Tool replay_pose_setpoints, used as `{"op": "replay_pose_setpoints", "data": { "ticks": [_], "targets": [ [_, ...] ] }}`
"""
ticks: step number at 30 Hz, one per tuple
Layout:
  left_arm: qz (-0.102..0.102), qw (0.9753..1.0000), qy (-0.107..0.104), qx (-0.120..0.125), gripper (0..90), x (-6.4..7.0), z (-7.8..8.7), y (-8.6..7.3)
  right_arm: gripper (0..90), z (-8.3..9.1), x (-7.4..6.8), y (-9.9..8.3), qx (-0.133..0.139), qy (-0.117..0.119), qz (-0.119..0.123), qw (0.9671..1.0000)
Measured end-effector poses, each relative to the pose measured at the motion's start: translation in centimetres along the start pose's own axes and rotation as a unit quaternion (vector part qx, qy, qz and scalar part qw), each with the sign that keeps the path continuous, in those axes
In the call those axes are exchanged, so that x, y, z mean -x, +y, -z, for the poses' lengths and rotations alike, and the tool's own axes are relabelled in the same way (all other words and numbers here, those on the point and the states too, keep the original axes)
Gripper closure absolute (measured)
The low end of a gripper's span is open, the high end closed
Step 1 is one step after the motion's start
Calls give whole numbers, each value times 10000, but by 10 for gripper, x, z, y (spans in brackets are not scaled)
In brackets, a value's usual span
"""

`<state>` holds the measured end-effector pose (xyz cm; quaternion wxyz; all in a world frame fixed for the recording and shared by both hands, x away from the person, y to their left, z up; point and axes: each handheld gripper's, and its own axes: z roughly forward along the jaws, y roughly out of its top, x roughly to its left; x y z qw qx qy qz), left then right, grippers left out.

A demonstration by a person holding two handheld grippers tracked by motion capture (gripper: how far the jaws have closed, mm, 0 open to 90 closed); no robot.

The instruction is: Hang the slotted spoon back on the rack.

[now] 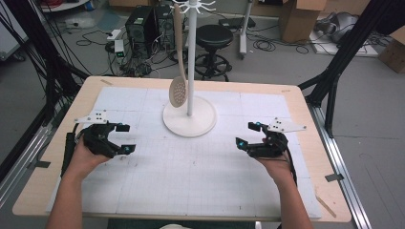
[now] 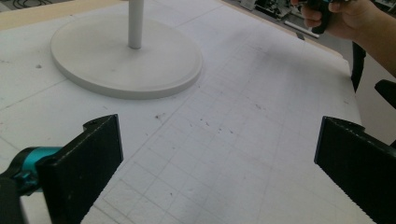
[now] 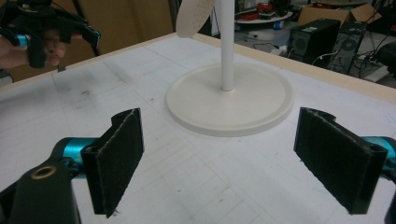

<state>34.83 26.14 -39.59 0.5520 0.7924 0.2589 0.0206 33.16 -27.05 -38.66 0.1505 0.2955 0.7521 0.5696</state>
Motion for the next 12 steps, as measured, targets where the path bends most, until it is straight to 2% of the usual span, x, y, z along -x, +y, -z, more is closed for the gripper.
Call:
{"op": "replay_pose_setpoints", "data": {
  "ticks": [12],
  "targets": [
    [127,9998,117,-80,16,-2,-3,-4,147,-3,1,-2,-54,3,-5,10000]
  ]
}}
